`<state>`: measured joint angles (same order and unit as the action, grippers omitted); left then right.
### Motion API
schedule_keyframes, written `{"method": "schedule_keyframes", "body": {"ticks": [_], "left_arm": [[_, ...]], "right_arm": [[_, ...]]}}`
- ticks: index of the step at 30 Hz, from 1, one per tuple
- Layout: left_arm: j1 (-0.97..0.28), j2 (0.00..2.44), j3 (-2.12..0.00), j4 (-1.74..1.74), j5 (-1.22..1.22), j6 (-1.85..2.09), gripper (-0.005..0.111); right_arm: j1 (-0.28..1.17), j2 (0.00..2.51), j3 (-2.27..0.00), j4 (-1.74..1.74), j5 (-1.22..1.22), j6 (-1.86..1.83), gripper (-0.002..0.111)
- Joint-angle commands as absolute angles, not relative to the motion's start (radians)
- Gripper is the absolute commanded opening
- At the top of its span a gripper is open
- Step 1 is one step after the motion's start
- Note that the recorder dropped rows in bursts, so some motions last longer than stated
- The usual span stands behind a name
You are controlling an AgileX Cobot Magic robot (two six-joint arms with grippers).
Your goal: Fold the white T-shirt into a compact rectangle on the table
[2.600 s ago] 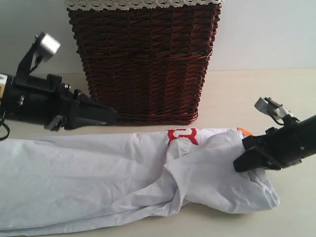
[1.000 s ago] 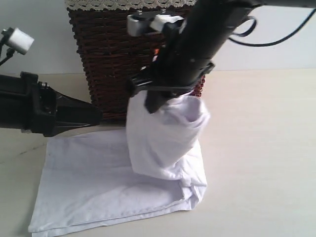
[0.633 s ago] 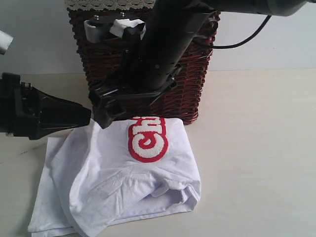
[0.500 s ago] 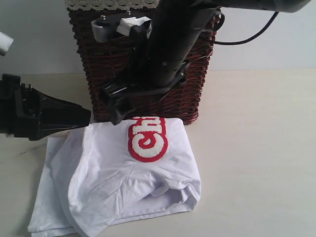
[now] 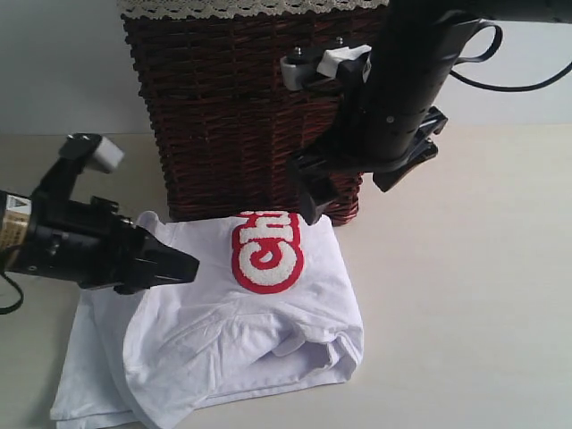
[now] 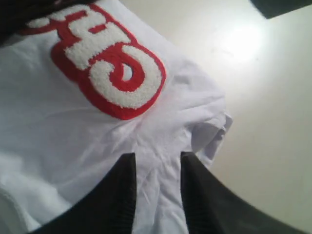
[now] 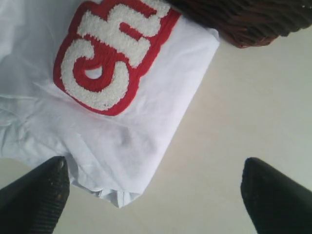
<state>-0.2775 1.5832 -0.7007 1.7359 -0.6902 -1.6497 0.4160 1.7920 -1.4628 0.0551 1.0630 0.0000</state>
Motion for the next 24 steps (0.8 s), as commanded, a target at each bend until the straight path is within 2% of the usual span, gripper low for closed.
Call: {"method": "schedule_keyframes", "body": {"ticks": [1,4,5,7,12,21,23,24], "left_arm": [[-0.319,1.651,-0.715,1.744,-0.537,-1.732,0.039],[-0.317,1.632,-0.704,1.744,-0.499,-1.742,0.057],[-0.317,1.624,-0.699,1.744,-0.480,-1.767,0.060],[-0.317,1.604,-0.689,1.744,-0.427,-1.788,0.057],[-0.317,1.588,-0.652,1.744,-0.293,-1.791,0.040],[-0.319,1.698,-0.635,1.744,-0.249,-1.791,0.046],[-0.319,1.726,-0.652,1.744,-0.257,-1.791,0.044],[-0.319,1.735,-0.661,1.744,-0.269,-1.791,0.038]], "right_arm": [[0.410,1.776,-1.441,0.036,1.049,0.000,0.091],[0.410,1.775,-1.441,0.020,1.030,0.000,0.091],[0.410,1.775,-1.441,0.018,1.022,0.000,0.091],[0.410,1.775,-1.441,0.018,1.008,0.000,0.091],[0.410,1.775,-1.441,0.020,0.999,0.000,0.091],[0.410,1.775,-1.441,0.024,0.995,0.000,0.091],[0.410,1.775,-1.441,0.035,0.995,0.000,0.091],[0.410,1.775,-1.441,0.047,0.995,0.000,0.091]]}}
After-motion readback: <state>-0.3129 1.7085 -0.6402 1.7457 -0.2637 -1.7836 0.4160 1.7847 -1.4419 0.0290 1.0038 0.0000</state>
